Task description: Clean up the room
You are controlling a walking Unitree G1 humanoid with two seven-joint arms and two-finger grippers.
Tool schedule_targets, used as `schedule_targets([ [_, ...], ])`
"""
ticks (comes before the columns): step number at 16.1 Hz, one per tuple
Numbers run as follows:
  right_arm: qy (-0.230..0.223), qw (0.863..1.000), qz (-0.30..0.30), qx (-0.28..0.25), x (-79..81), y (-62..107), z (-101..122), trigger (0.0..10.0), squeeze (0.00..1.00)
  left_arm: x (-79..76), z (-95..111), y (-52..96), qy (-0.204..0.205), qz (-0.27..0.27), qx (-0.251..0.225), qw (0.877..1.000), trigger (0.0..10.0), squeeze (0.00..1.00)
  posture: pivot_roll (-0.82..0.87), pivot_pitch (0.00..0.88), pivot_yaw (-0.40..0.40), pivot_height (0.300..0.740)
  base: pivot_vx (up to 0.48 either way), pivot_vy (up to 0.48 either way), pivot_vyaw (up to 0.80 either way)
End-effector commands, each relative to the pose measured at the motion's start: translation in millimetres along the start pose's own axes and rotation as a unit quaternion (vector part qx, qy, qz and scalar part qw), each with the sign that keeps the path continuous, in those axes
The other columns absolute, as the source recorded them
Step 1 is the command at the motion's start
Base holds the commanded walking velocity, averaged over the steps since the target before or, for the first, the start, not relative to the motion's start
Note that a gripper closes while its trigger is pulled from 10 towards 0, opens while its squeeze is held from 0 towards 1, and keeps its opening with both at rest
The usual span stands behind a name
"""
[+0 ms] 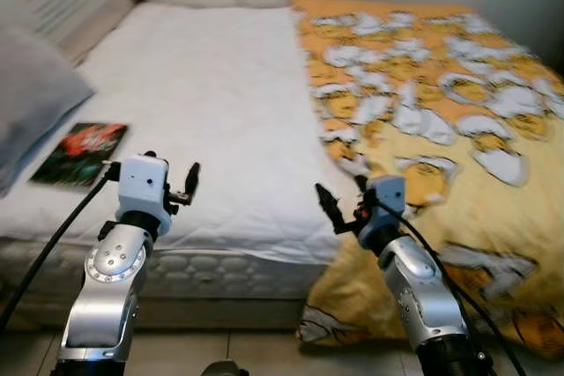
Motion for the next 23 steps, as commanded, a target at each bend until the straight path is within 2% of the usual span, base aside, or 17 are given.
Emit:
schedule_targets([
  [1, -0.004, 1.000, -0.024, -0.010, -8.8, 2.2, 3, 10.0, 1.00, -0.1, 3, -1.3, -0.004, -0.003, -0.003, 1.000, 10.0, 0.44, 0.00, 0.000, 0.002, 0.740, 0.000, 0.000, 0.00],
  [2, -0.004, 0.999, -0.035, -0.011, -11.8, 3.3, 2, 10.0, 0.09, 0.5, 3, -1.7, -0.003, -0.003, -0.004, 1.000, 10.0, 0.43, 0.00, 0.000, 0.004, 0.740, 0.000, 0.000, 0.00],
  [3, -0.006, 0.999, -0.037, -0.011, -12.4, 3.7, 2, 10.0, 0.00, 0.7, 3, -1.9, -0.004, -0.004, -0.004, 1.000, 10.0, 0.42, 0.00, 0.000, 0.004, 0.740, 0.000, 0.255, 0.00],
  [13, -0.024, 0.998, -0.066, -0.004, -20.8, 4.2, 0, 10.0, 0.00, 1.1, -1, -3.6, -0.004, -0.003, 0.004, 1.000, 10.0, 0.40, -0.01, 0.000, 0.005, 0.740, 0.000, 0.422, 0.00],
  [16, -0.031, 0.997, -0.069, -0.007, -21.1, 2.9, 2, 10.0, 0.00, 0.5, 0, -6.4, 0.015, 0.002, 0.006, 1.000, 10.0, 0.37, -0.01, 0.000, 0.007, 0.740, 0.000, 0.000, 0.00],
  [18, -0.030, 0.997, -0.070, -0.007, -21.9, 3.6, 2, 10.0, 0.00, -2.9, 3, -6.7, 0.023, -0.015, -0.007, 1.000, 10.0, 0.39, -0.01, 0.000, 0.007, 0.740, 0.000, 0.000, 0.00],
  [23, -0.019, 0.998, -0.065, -0.009, -22.9, 2.5, 6, 10.0, 0.00, -1.8, -4, -8.6, 0.033, -0.007, 0.002, 0.999, 10.0, 0.41, -0.01, 0.000, 0.004, 0.740, 0.314, 0.000, 0.00],
])
Point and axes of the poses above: a point about 5 cm out from each wrist's last joint towards the gripper, its own y axis pointing back from the gripper into the wrist, its own z axis along the axis of the wrist's last joint, x = y × z, the point moved 6 cm from there along -y, pointing out of the wrist towards the gripper, and after that the axes turned 7 degrees about -y, right-handed, at the moved point
